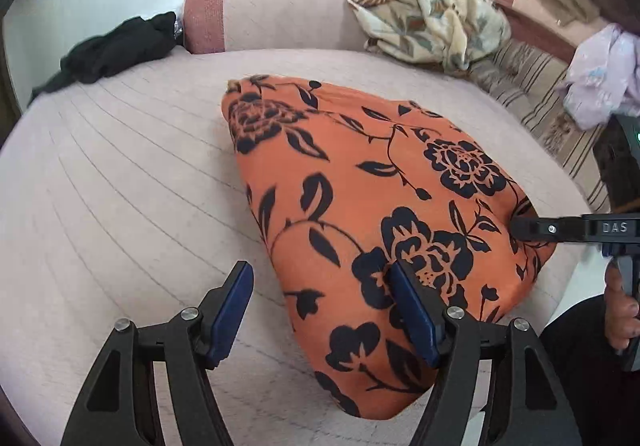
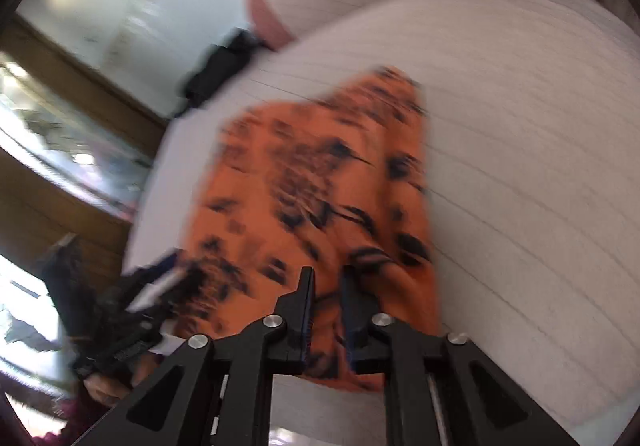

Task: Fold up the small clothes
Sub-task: 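Grasp the blouse edge near the collar with the right gripper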

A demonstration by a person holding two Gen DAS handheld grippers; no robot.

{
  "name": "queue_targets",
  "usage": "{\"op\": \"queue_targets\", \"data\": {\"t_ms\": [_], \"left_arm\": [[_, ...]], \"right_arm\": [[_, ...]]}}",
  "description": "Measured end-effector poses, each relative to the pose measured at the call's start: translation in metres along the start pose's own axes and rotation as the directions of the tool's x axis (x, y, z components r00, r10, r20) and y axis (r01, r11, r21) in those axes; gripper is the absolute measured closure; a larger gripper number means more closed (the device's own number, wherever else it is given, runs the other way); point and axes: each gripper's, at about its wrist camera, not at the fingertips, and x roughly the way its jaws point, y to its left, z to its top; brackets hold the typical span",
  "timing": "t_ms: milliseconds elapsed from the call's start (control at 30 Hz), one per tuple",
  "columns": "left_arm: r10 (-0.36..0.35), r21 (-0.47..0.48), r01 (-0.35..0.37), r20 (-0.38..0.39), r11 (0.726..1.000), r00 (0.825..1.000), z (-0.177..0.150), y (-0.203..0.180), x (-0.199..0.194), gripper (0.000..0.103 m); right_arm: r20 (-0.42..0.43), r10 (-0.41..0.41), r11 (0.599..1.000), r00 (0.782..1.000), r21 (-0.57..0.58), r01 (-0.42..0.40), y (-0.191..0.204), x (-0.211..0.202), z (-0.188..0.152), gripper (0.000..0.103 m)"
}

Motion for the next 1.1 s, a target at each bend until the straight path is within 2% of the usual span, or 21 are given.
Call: {"op": "queue_targets", "data": {"t_ms": [67, 133, 200, 300, 400, 433, 467, 500, 567, 633, 667, 733, 767, 867, 933, 1000, 1033, 1100], "left_arm": [[-0.019, -0.012, 0.018, -0.011, 1.0, 1.0, 0.002, 0.002, 0.0, 0.03], [-0.022, 0.008, 0.022, -0.011, 1.0, 1.0, 0.004, 0.003, -0.001, 0.03], [-0.023, 0.006, 0.023, -0.012, 1.0, 1.0, 0.004, 0.001, -0.002, 0.03], [-0.024, 0.004, 0.025, -0.018, 1.0, 1.0, 0.005, -0.003, -0.001, 0.029], [-0.024, 0.017, 0.024, -0.031, 1.0, 0.999, 0.0, -0.002, -0.002, 0.023], [-0.028, 0.013, 0.028, -0.04, 1.0, 0.999, -0.002, 0.0, -0.002, 0.021], [-0.04, 0.004, 0.04, -0.052, 0.999, 0.998, -0.005, 0.002, -0.001, 0.021], [-0.053, -0.011, 0.052, -0.061, 0.999, 0.997, -0.007, 0.005, 0.0, 0.021], [-0.081, -0.039, 0.078, -0.069, 0.996, 0.994, -0.009, 0.01, 0.001, 0.02], [-0.093, -0.039, 0.091, -0.072, 0.995, 0.993, -0.012, 0.012, -0.001, 0.02], [-0.096, -0.035, 0.093, -0.076, 0.995, 0.993, -0.012, 0.012, -0.001, 0.02], [-0.096, -0.026, 0.095, -0.072, 0.995, 0.993, -0.013, 0.012, -0.003, 0.02], [-0.097, -0.026, 0.095, -0.071, 0.995, 0.993, -0.013, 0.013, -0.003, 0.019], [-0.09, -0.039, 0.088, -0.075, 0.995, 0.993, -0.013, 0.013, -0.002, 0.016], [-0.082, -0.036, 0.079, -0.071, 0.996, 0.994, -0.013, 0.013, -0.001, 0.016], [-0.063, -0.015, 0.062, -0.063, 0.998, 0.996, -0.014, 0.011, -0.002, 0.016], [-0.064, -0.008, 0.064, -0.063, 0.998, 0.996, -0.014, 0.01, -0.002, 0.016], [-0.066, 0.001, 0.066, -0.062, 0.998, 0.996, -0.014, 0.008, -0.002, 0.016]], "right_arm": [[0.02, 0.033, 0.999, 0.999, 0.039, -0.034, -0.008, -0.01, -0.009, 0.093], [0.024, -0.016, 1.0, 1.0, 0.017, 0.015, 0.002, -0.018, -0.007, 0.092], [0.069, -0.046, 0.999, 0.997, -0.008, 0.046, 0.018, -0.025, 0.008, 0.087], [0.088, -0.044, 0.998, 0.995, -0.03, 0.047, 0.038, -0.02, 0.042, 0.087], [0.055, -0.104, 0.995, 0.993, 0.003, 0.104, 0.047, 0.018, 0.084, 0.087], [0.007, -0.132, 0.991, 0.991, 0.026, 0.132, 0.043, 0.038, 0.097, 0.088], [-0.058, -0.187, 0.981, 0.981, 0.051, 0.19, 0.033, 0.065, 0.109, 0.089], [-0.095, -0.207, 0.973, 0.974, 0.083, 0.215, 0.023, 0.083, 0.116, 0.091], [-0.089, -0.187, 0.971, 0.978, 0.132, 0.197, 0.018, 0.091, 0.131, 0.092], [-0.052, -0.218, 0.968, 0.974, 0.113, 0.223, 0.031, 0.083, 0.146, 0.087], [-0.028, -0.193, 0.977, 0.981, 0.084, 0.195, 0.044, 0.079, 0.153, 0.087], [-0.045, -0.107, 0.993, 0.993, 0.046, 0.109, 0.065, 0.081, 0.159, 0.087], [-0.077, -0.048, 0.999, 0.996, 0.008, 0.048, 0.083, 0.086, 0.162, 0.087], [-0.104, 0.014, 0.995, 0.995, -0.099, -0.025, 0.12, 0.105, 0.162, 0.087], [-0.149, -0.011, 0.993, 0.989, -0.119, -0.007, 0.129, 0.132, 0.161, 0.087], [-0.22, -0.094, 0.99, 0.971, -0.121, 0.069, 0.121, 0.176, 0.161, 0.089], [-0.22, -0.078, 0.992, 0.972, -0.11, 0.055, 0.114, 0.183, 0.16, 0.089], [-0.159, -0.043, 0.996, 0.986, -0.086, 0.029, 0.113, 0.175, 0.165, 0.089]]}}
